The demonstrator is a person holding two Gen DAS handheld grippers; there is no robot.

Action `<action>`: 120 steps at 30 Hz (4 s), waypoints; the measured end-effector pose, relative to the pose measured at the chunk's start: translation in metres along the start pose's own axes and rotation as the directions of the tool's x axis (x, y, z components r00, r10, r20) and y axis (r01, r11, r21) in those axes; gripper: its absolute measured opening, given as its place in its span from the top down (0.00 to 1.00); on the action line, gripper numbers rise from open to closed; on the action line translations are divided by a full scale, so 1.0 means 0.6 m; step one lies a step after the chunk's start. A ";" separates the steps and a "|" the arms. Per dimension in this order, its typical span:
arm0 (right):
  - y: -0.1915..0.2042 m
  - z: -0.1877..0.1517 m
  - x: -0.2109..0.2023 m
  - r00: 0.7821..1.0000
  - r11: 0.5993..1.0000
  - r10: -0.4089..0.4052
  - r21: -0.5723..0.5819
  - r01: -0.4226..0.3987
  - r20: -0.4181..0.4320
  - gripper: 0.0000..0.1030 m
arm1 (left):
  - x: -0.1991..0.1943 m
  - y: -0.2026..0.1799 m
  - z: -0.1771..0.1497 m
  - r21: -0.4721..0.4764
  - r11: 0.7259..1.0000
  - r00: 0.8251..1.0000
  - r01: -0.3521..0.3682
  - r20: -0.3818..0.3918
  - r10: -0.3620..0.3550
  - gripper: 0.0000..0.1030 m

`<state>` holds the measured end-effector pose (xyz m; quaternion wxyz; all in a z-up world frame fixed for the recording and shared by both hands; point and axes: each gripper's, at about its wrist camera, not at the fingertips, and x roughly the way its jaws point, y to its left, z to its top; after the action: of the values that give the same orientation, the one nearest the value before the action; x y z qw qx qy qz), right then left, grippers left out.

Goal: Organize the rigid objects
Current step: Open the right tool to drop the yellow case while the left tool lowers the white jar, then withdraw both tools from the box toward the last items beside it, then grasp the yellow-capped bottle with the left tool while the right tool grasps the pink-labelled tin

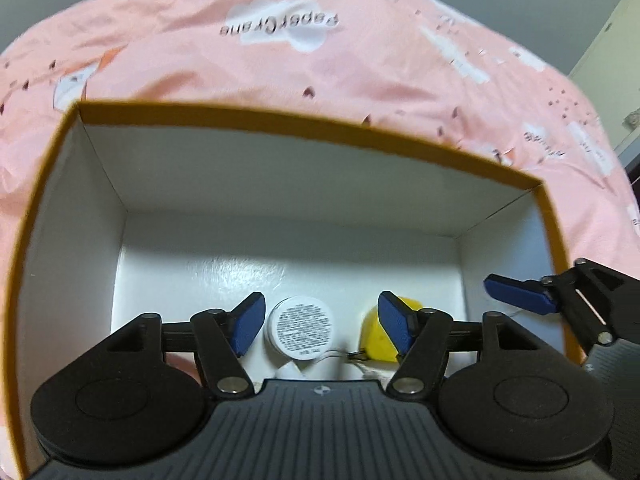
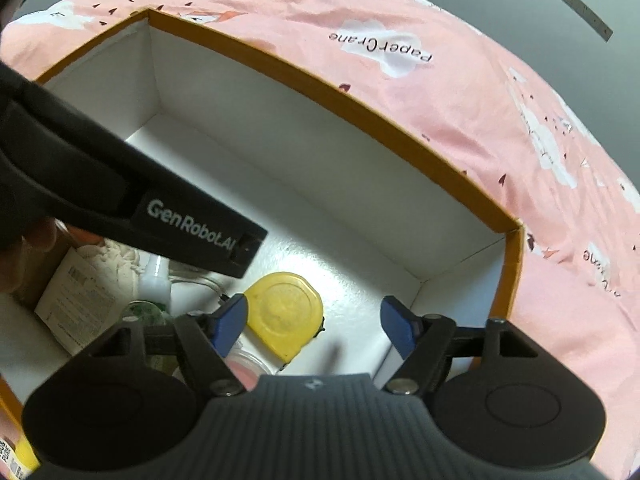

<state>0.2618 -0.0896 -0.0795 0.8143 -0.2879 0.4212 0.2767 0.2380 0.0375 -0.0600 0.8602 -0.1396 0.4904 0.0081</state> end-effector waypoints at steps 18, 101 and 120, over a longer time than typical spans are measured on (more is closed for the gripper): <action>0.013 -0.030 -0.116 0.988 0.988 -0.077 0.141 0.058 0.132 0.28 | -0.179 -0.042 -0.065 0.157 0.987 0.951 0.024 0.301 -0.071 0.26; 0.130 -0.218 -0.143 0.968 0.889 0.245 0.408 -0.206 -0.045 0.81 | -0.071 0.042 -0.294 0.053 0.992 0.975 0.113 -0.200 -0.100 0.51; 0.122 -0.222 -0.131 0.959 0.843 0.277 0.493 -0.216 -0.052 0.84 | -0.061 0.039 -0.290 0.038 0.990 0.982 0.134 -0.136 -0.128 0.74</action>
<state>0.1023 -0.1497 -0.0943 0.7906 -0.0354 0.5590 0.2474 0.0693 0.0215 -0.1183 0.8271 -0.1515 0.5368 -0.0693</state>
